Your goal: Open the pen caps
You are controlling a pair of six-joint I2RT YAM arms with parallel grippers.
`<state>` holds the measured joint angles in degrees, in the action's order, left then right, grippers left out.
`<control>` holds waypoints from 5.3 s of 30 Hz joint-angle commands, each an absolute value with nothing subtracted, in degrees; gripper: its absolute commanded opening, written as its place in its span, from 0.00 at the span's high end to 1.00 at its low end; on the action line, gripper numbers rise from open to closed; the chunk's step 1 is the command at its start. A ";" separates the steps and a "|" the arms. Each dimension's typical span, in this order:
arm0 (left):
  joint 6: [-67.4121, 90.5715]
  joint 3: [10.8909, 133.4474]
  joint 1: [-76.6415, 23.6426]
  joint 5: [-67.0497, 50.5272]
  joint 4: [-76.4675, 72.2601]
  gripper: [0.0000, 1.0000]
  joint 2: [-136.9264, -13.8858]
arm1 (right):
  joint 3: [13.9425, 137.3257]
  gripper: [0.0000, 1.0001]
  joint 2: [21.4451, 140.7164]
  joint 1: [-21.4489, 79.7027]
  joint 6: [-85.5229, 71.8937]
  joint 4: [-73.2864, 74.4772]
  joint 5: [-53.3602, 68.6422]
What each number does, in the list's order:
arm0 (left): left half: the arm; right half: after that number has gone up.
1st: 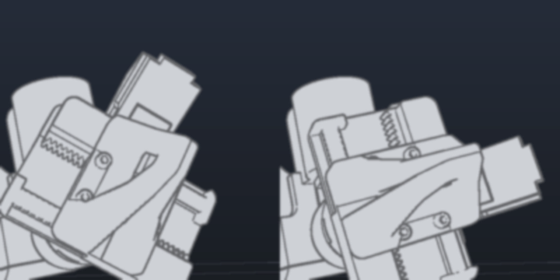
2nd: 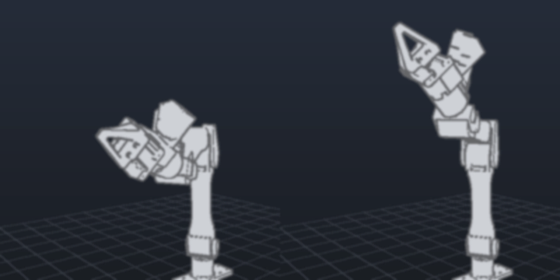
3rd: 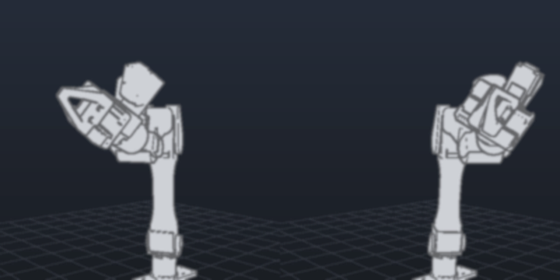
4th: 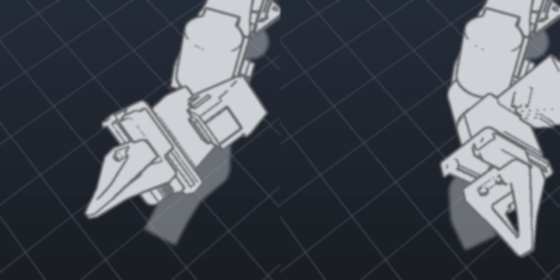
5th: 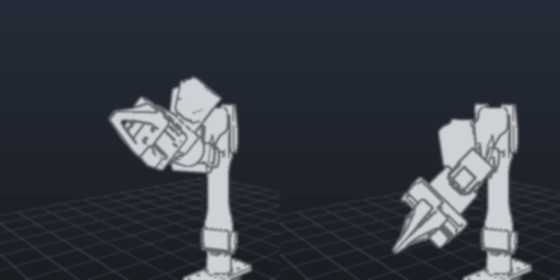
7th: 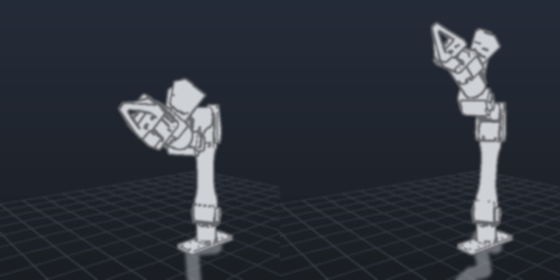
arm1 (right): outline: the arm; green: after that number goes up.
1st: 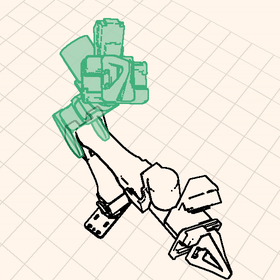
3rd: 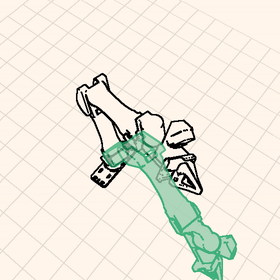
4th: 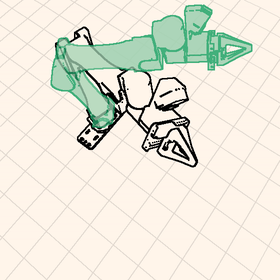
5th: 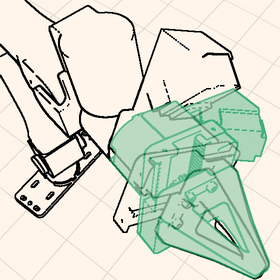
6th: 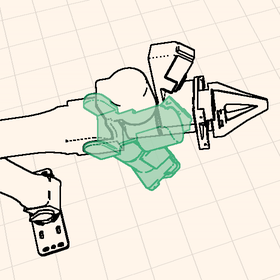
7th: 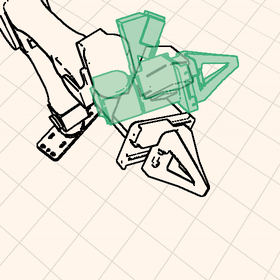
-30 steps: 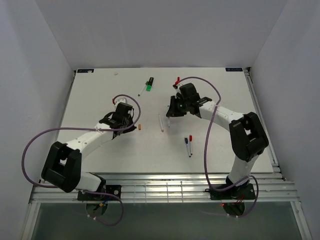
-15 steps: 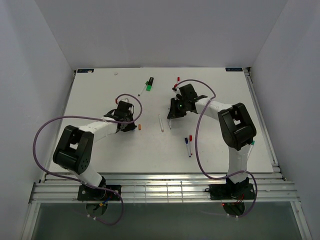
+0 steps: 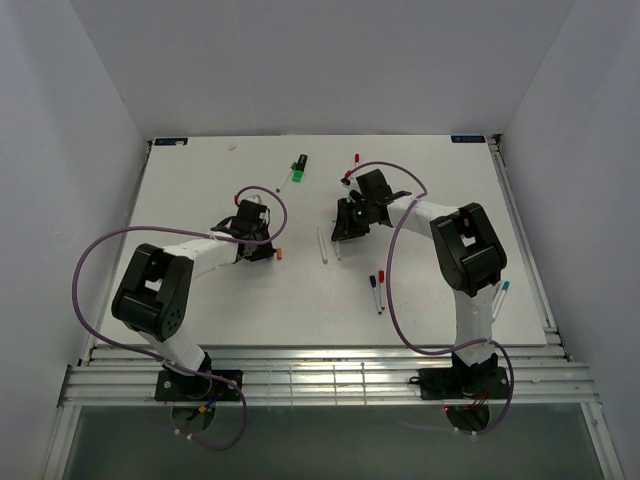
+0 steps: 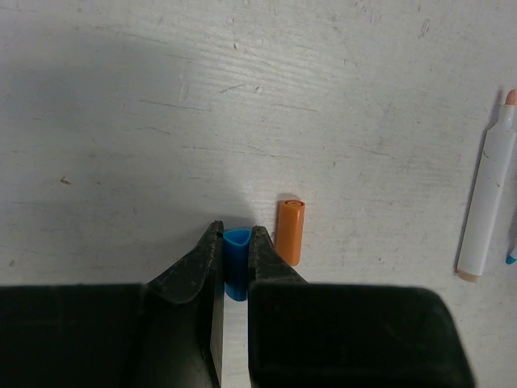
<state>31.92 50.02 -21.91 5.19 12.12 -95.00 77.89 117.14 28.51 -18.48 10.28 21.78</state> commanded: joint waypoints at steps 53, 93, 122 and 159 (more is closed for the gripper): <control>38.32 45.97 -23.73 -8.26 14.42 0.38 -66.27 | 41.49 0.52 74.80 27.86 -19.25 17.23 3.87; 39.81 42.63 -24.70 -12.73 11.87 0.40 -63.90 | 42.00 0.92 80.00 38.14 -22.69 20.38 -22.67; 55.81 45.17 -42.36 -15.56 -6.77 0.36 -76.55 | 40.61 0.92 63.81 44.03 -22.85 -1.49 11.60; 53.70 49.39 -46.05 -4.48 2.46 1.00 -76.99 | 39.29 0.61 63.63 44.03 -20.22 -0.70 12.74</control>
